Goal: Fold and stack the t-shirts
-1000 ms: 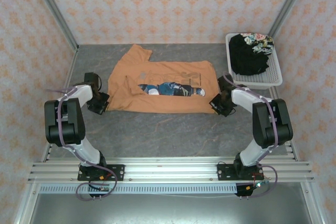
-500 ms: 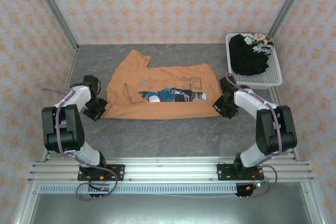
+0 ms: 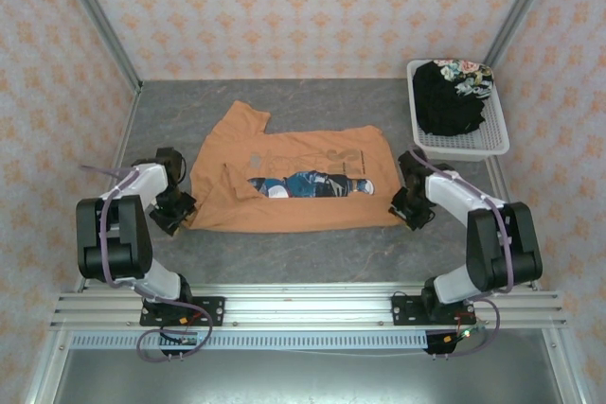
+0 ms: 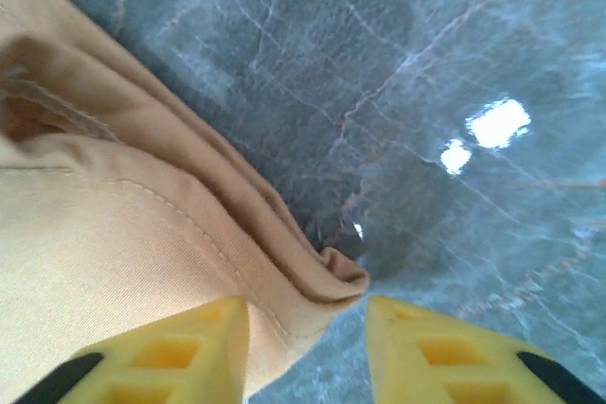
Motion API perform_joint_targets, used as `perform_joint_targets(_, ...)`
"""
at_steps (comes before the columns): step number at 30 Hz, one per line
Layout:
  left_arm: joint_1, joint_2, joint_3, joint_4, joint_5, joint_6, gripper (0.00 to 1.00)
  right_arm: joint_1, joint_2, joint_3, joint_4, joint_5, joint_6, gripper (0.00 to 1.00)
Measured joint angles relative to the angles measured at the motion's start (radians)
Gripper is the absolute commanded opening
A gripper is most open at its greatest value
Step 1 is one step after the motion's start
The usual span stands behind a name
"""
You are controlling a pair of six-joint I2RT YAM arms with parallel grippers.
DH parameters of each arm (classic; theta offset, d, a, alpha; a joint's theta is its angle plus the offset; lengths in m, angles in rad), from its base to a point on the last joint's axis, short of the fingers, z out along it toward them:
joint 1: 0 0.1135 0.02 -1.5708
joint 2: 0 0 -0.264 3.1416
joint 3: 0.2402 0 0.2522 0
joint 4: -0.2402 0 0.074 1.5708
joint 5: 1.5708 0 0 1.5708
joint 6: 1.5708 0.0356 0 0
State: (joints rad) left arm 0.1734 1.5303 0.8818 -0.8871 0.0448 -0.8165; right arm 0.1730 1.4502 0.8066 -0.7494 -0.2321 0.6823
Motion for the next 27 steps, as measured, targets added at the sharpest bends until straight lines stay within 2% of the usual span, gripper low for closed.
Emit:
perform_joint_targets(5, -0.089, -0.154, 0.095, -0.043, -0.057, -0.022, 0.61, 0.008, -0.133, 0.070, -0.034, -0.002, -0.035, 0.48)
perform_joint_targets(9, -0.197, -0.240, 0.098, 0.035, 0.021, -0.090, 0.61, 0.058, -0.191, 0.085, 0.049, -0.111, -0.084, 0.55)
perform_joint_targets(12, -0.272, -0.207, 0.044, 0.165, 0.110, -0.163, 0.61, 0.103, -0.191, 0.069, 0.182, -0.251, -0.087, 0.61)
perform_joint_targets(16, -0.346, -0.111, 0.007, 0.287, 0.180, -0.230, 0.57, 0.140, -0.192, 0.039, 0.352, -0.385, -0.051, 0.62)
perform_joint_targets(20, -0.368, -0.040, 0.007, 0.362, 0.203, -0.249, 0.50, 0.140, -0.192, 0.029, 0.436, -0.430, -0.021, 0.62)
perform_joint_targets(27, -0.370, 0.062, 0.010, 0.414, 0.206, -0.248, 0.37, 0.140, -0.200, 0.027, 0.462, -0.442, -0.003, 0.62)
